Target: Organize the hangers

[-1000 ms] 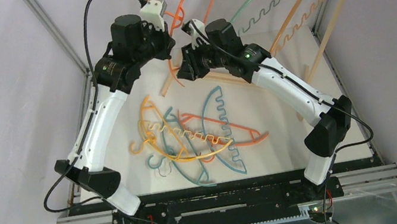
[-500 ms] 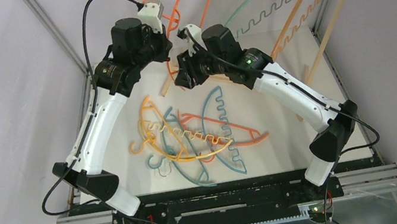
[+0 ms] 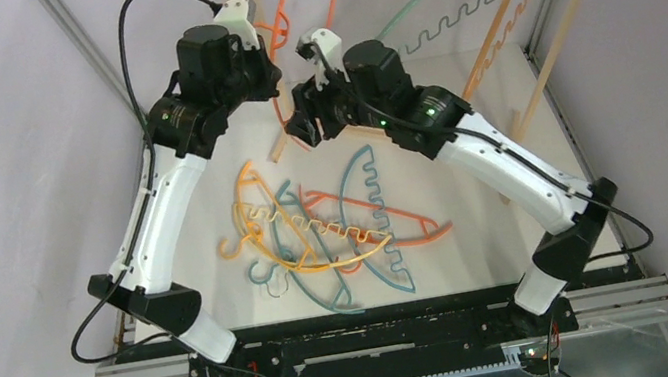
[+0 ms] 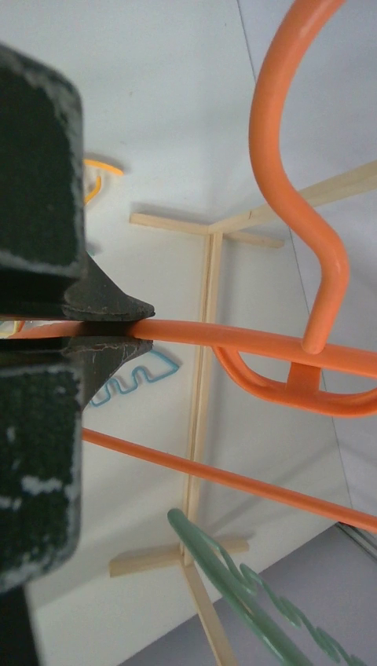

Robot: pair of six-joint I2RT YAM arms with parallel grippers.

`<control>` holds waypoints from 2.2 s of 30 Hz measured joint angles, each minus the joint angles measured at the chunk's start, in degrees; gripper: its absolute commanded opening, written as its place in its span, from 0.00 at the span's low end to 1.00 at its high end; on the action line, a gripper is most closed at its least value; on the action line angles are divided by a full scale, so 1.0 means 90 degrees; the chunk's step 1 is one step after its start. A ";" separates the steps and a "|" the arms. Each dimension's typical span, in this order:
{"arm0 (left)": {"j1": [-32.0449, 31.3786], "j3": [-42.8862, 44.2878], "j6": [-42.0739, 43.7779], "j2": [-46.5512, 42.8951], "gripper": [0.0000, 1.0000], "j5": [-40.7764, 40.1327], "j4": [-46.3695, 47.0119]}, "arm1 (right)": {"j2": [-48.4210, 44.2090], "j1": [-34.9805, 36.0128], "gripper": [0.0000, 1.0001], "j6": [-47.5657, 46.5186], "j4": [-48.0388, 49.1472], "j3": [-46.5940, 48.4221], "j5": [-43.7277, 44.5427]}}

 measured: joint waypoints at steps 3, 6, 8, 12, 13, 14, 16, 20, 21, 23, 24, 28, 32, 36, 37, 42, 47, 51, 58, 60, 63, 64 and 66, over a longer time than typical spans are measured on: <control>-0.0002 0.0078 -0.0216 0.0000 0.00 0.0061 -0.0100 | 0.0418 0.0019 0.60 -0.0012 0.0068 0.0216 0.0100; -0.0007 0.0075 -0.0282 0.0000 0.00 0.0061 -0.0211 | 0.0889 0.0027 0.60 -0.0036 0.0109 0.0488 0.0170; 0.0000 0.0058 -0.0364 -0.0002 0.00 0.0068 -0.0267 | 0.1052 0.0027 0.60 -0.0049 0.0163 0.0573 0.0216; 0.0000 -0.0063 -0.0510 -0.0041 0.00 0.0121 -0.0192 | 0.1137 0.0029 0.59 -0.0104 0.0197 0.0610 0.0301; 0.0002 -0.0095 -0.0554 -0.0058 0.00 0.0126 -0.0168 | 0.1139 0.0029 0.57 -0.0124 0.0197 0.0612 0.0313; 0.0005 -0.0097 -0.0588 -0.0058 0.00 0.0129 -0.0155 | 0.1144 0.0027 0.53 -0.0138 0.0199 0.0622 0.0323; 0.0007 -0.0100 -0.0627 -0.0068 0.00 0.0129 -0.0102 | 0.1158 0.0029 0.39 -0.0168 0.0214 0.0658 0.0318; 0.0015 -0.0129 -0.0663 -0.0112 0.00 0.0129 -0.0080 | 0.1185 0.0024 0.16 -0.0185 0.0255 0.0704 0.0204; 0.0015 -0.0160 -0.0663 -0.0136 0.00 0.0124 -0.0073 | 0.1190 0.0019 0.12 -0.0187 0.0260 0.0704 0.0204; 0.0015 -0.0231 -0.0648 -0.0221 0.02 0.0109 -0.0061 | 0.1197 -0.0027 0.04 -0.0024 0.0274 0.0678 0.0141; 0.0015 -0.0267 -0.0646 -0.0265 0.03 0.0104 -0.0058 | 0.1197 -0.0051 0.02 0.0036 0.0301 0.0653 0.0073; 0.0019 -0.0466 -0.0554 -0.0425 0.18 0.0029 -0.0044 | 0.1192 -0.0126 0.00 0.0299 0.0566 0.0464 -0.0204; 0.0032 -0.0967 -0.0549 -0.0794 0.33 0.0027 0.0121 | 0.1192 -0.0160 0.00 0.0350 0.0690 0.0287 -0.0396; 0.0134 -0.1705 -0.0576 -0.1603 0.60 0.0131 0.0287 | 0.1195 -0.0270 0.00 0.0435 0.0724 0.0102 -0.0471; 0.0189 -0.1872 -0.0593 -0.1787 0.70 0.0165 0.0355 | 0.1192 -0.0284 0.00 0.0464 0.0758 0.0044 -0.0486; 0.0508 -0.2679 -0.0646 -0.2642 0.93 0.0255 0.0707 | 0.1195 -0.0352 0.00 0.0605 0.0843 -0.0194 -0.0537; 0.0517 -0.3016 -0.0641 -0.3045 0.95 0.0277 0.0903 | 0.1192 -0.0503 0.00 0.1047 0.1273 -0.0204 -0.0590; 0.0525 -0.3138 -0.0639 -0.3172 0.94 0.0277 0.0996 | 0.1195 -0.0750 0.00 0.1644 0.1945 -0.0204 -0.0542; 0.0525 -0.3490 -0.0641 -0.3322 0.94 0.0272 0.1047 | 0.1326 -0.1025 0.00 0.2523 0.2912 0.0214 -0.0134; 0.0525 -0.3575 -0.0641 -0.3344 0.94 0.0272 0.1052 | 0.1479 -0.1018 0.00 0.2688 0.3094 0.0510 -0.0129; 0.0525 -0.3653 -0.0641 -0.3349 0.94 0.0272 0.1059 | 0.1705 -0.1003 0.00 0.2880 0.3364 0.0867 -0.0119; 0.0525 -0.3665 -0.0641 -0.3349 0.94 0.0270 0.1064 | 0.1763 -0.1005 0.00 0.2924 0.3366 0.0945 -0.0097; 0.0529 -0.3691 -0.0641 -0.3349 0.94 0.0270 0.1078 | 0.1919 -0.1025 0.00 0.2973 0.3347 0.1158 -0.0049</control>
